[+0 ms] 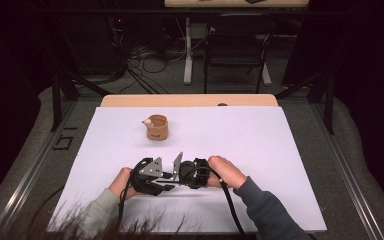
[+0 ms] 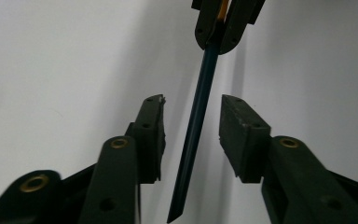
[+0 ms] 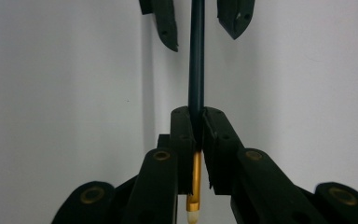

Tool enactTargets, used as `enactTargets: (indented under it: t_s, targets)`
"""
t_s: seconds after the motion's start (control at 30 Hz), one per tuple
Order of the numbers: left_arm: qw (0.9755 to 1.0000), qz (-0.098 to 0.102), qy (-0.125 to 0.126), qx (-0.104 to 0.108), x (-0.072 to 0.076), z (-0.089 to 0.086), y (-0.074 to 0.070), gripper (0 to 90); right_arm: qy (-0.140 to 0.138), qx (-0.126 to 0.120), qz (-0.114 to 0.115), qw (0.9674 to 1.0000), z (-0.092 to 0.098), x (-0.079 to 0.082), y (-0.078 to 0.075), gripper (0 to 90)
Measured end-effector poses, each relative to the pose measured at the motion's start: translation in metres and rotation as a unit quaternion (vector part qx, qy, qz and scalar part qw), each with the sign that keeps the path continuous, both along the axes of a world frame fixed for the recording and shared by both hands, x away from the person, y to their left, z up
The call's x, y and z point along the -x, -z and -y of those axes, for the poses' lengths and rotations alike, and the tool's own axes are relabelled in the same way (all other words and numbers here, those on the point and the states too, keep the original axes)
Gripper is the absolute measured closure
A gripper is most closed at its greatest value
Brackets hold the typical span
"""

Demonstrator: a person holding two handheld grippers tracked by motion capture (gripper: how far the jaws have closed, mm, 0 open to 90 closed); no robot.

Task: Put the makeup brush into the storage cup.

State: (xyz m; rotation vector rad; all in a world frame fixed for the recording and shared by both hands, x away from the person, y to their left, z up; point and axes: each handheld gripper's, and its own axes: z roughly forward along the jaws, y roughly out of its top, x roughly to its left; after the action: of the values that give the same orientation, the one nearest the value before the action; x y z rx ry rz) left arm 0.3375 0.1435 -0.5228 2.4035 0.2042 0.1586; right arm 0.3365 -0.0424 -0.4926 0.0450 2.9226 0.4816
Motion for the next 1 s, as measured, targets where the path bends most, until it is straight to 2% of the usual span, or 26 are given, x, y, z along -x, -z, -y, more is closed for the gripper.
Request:
enactTargets:
  t_s: [0.1, 0.4, 0.57, 0.63, 0.7, 0.73, 0.77, 0.83, 0.93, 1.0]
  targets:
    - [1.0000, -0.002, 0.000, -0.001, 0.000, 0.000, 0.001, 66.8, -0.005, -0.001, -0.001, 1.0000, -0.001, 0.001, 0.001, 83.4]
    - [0.9997, -0.007, 0.022, -0.002, 0.002, 0.002, 0.003, 80.9, -0.019, 0.003, 0.003, 0.9998, 0.000, 0.002, 0.000, 83.1]
    - [0.9994, -0.010, 0.034, 0.002, 0.004, 0.003, 0.005, 83.9, -0.020, 0.005, 0.003, 0.9998, 0.001, 0.002, 0.000, 81.2]
    - [0.9992, -0.011, 0.037, 0.005, 0.004, 0.002, 0.006, 84.2, -0.022, -0.001, -0.002, 0.9998, 0.002, 0.001, 0.000, 80.5]
    - [0.9993, -0.011, 0.035, 0.009, 0.004, 0.001, 0.007, 84.3, -0.019, -0.009, -0.010, 0.9997, 0.004, 0.001, 0.000, 72.0]
    - [0.9993, -0.011, 0.034, 0.012, 0.004, 0.000, 0.007, 84.3, -0.017, -0.019, -0.025, 0.9994, 0.006, 0.000, 0.000, 66.4]
    - [0.9993, -0.016, 0.032, 0.015, 0.004, -0.001, 0.007, 84.3, -0.015, -0.042, -0.051, 0.9977, 0.008, -0.002, -0.001, 51.9]
    - [0.9994, -0.014, 0.026, 0.019, 0.005, -0.003, 0.006, 84.3, 0.014, -0.074, -0.069, 0.9947, 0.014, -0.004, -0.003, 42.9]
    - [0.9991, -0.017, 0.020, 0.032, 0.005, -0.005, 0.007, 84.3, 0.045, -0.105, -0.076, 0.9905, 0.023, -0.008, -0.005, 31.5]
    - [0.9991, -0.017, 0.015, 0.036, 0.005, -0.007, 0.007, 84.3, 0.068, -0.128, -0.082, 0.9861, 0.028, -0.010, -0.006, 24.9]
